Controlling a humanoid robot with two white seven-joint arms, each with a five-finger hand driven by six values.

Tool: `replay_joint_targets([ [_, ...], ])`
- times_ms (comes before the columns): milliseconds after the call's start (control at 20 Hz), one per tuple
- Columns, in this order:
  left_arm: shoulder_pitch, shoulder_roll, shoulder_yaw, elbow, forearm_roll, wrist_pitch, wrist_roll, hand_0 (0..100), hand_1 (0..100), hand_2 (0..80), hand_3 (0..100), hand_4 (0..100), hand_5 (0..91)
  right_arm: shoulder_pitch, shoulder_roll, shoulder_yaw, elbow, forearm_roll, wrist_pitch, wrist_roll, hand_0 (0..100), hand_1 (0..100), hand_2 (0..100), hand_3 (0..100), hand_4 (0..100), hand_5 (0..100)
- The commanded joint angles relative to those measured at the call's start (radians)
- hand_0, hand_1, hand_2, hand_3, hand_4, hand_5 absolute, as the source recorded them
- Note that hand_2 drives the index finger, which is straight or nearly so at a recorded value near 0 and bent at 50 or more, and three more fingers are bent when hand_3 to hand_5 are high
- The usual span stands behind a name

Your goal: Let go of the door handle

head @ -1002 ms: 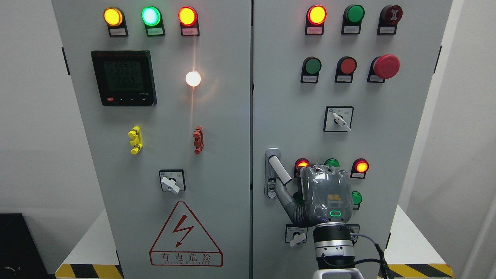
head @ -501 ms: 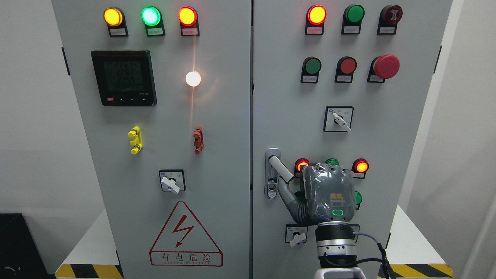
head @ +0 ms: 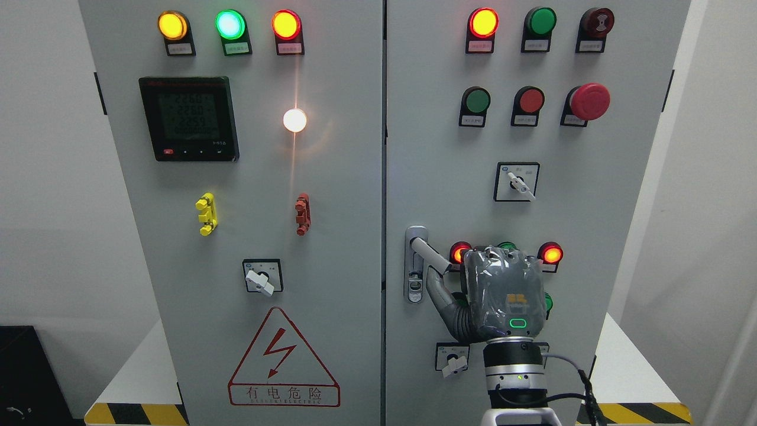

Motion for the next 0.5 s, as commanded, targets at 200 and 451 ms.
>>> replay_joint_targets([
  [200,0.017,0.000,0.000,0.000,0.000,-0.001,0.000,12,56,0.0,0,0,0.0,-0.003,0.001,-0.004,-0.004,0.001,0.002,0.000,49,33,94,100,100,100],
  [451,0.017,-0.001,0.000,0.000,0.000,-0.001,0.000,12,56,0.0,0,0,0.0,-0.005,0.002,-0.004,-0.005,0.002,0.002,-0.001,49,32,94,100,100,100],
])
